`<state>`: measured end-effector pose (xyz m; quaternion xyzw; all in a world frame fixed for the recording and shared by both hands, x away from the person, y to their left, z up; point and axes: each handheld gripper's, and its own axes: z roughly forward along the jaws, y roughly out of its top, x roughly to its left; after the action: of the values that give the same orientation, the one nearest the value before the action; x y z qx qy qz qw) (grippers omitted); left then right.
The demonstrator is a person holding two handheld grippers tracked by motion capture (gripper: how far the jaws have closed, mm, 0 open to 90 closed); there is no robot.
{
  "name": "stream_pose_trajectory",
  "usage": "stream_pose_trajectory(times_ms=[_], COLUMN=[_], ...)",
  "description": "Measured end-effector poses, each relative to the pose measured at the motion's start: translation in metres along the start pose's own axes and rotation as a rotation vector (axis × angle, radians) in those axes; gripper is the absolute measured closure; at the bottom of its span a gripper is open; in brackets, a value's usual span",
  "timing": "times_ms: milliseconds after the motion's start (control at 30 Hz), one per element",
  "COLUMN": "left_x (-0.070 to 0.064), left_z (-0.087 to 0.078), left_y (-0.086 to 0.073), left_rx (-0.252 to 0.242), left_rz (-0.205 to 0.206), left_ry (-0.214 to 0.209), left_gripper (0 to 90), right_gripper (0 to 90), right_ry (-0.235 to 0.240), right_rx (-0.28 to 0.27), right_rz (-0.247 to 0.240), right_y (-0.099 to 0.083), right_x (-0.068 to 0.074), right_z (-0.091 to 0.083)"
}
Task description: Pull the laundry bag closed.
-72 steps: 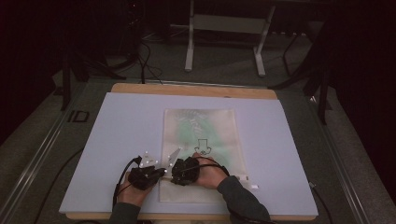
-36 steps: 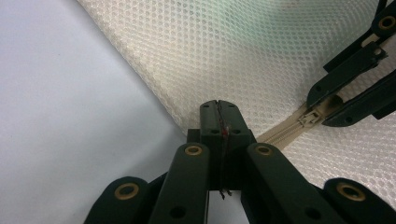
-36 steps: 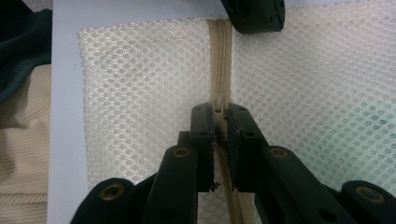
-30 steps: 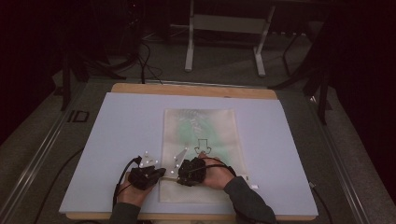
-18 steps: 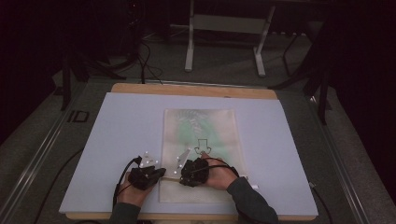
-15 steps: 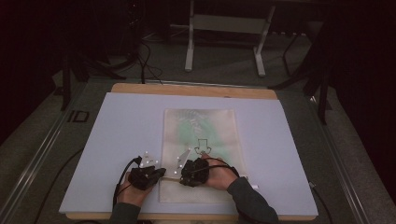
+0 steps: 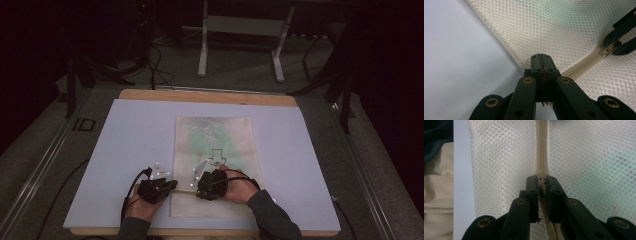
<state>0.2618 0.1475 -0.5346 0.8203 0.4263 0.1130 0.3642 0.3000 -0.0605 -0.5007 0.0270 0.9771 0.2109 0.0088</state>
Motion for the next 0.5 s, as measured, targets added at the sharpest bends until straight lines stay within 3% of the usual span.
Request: stream_pose_trajectory(times_ms=[500], left_x=[0.0002], left_z=[-0.0001], left_y=[-0.0001], left_rx=[0.0], left_rz=[0.002], left_ry=[0.0], left_gripper=[89.4], right_gripper=[82.2], right_ry=[-0.001], right_rx=[0.013], right_rz=[0.008], right_y=[-0.0104], right_x=[-0.0011], right_z=[-0.006])
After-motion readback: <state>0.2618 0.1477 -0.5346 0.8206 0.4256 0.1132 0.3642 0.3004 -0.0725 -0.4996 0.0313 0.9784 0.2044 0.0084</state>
